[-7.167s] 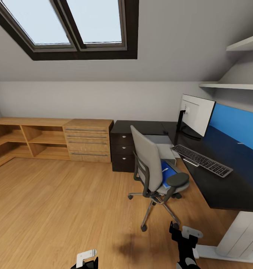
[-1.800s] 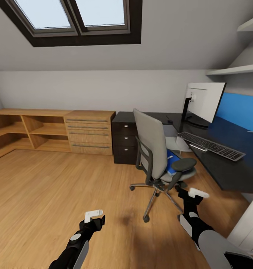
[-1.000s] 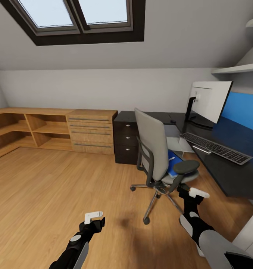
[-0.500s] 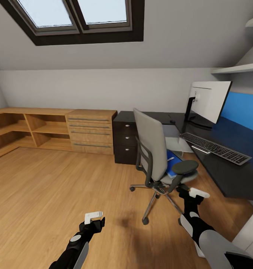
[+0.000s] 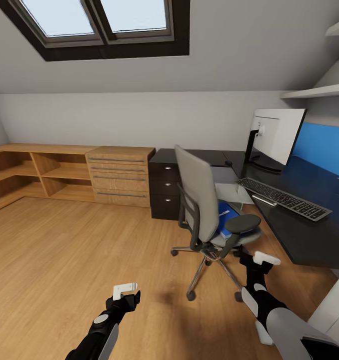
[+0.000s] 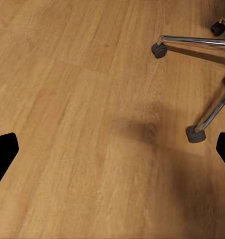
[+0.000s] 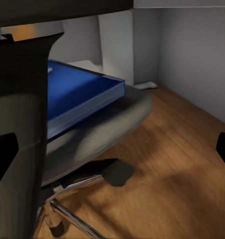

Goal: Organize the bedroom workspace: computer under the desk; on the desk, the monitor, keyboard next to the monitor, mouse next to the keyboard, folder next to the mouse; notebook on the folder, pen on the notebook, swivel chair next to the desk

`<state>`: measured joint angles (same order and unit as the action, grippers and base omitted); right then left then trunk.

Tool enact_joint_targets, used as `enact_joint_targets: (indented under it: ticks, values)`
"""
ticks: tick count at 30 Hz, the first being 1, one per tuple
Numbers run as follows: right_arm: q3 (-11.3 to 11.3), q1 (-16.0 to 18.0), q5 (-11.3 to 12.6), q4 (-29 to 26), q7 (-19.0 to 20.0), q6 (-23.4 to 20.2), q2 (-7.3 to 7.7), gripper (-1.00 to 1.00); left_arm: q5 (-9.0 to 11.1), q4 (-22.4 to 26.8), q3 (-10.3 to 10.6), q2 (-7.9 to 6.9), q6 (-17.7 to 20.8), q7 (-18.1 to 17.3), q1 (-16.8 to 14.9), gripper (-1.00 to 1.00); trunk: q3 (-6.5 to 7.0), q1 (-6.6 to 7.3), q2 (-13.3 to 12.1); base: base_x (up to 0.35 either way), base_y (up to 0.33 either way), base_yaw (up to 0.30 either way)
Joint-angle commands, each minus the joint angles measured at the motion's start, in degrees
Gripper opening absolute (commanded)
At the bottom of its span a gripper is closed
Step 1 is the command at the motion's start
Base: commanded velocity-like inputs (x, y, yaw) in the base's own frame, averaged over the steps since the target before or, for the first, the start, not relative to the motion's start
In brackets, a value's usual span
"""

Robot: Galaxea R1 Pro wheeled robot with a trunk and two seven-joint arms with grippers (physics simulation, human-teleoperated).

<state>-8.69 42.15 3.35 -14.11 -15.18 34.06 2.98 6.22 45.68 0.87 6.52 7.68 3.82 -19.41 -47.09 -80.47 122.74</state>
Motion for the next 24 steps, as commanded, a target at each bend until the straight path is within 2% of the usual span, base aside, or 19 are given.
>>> enact_joint_targets:
  ticks: [1, 13, 24]
  values:
    - [0.2, 0.0, 0.3, 0.0, 0.0, 0.2, 0.01, 1.0, 0.6, 0.1, 0.1, -0.01, 0.3, 0.3, 0.0, 1.0, -0.06, 0.01, 0.0, 0.0, -0.114, 0.0]
    - [0.2, 0.0, 0.4, 0.0, 0.0, 0.2, 0.01, 1.0, 0.6, 0.1, 0.1, -0.01, 0.3, 0.2, 0.0, 1.0, -0.06, 0.01, 0.0, 0.004, -0.029, 0.0]
    - [0.2, 0.0, 0.4, 0.0, 0.0, 0.2, 0.0, 1.0, 0.6, 0.1, 0.1, -0.01, 0.3, 0.2, 0.0, 1.0, -0.06, 0.01, 0.0, 0.129, -0.001, 0.0]
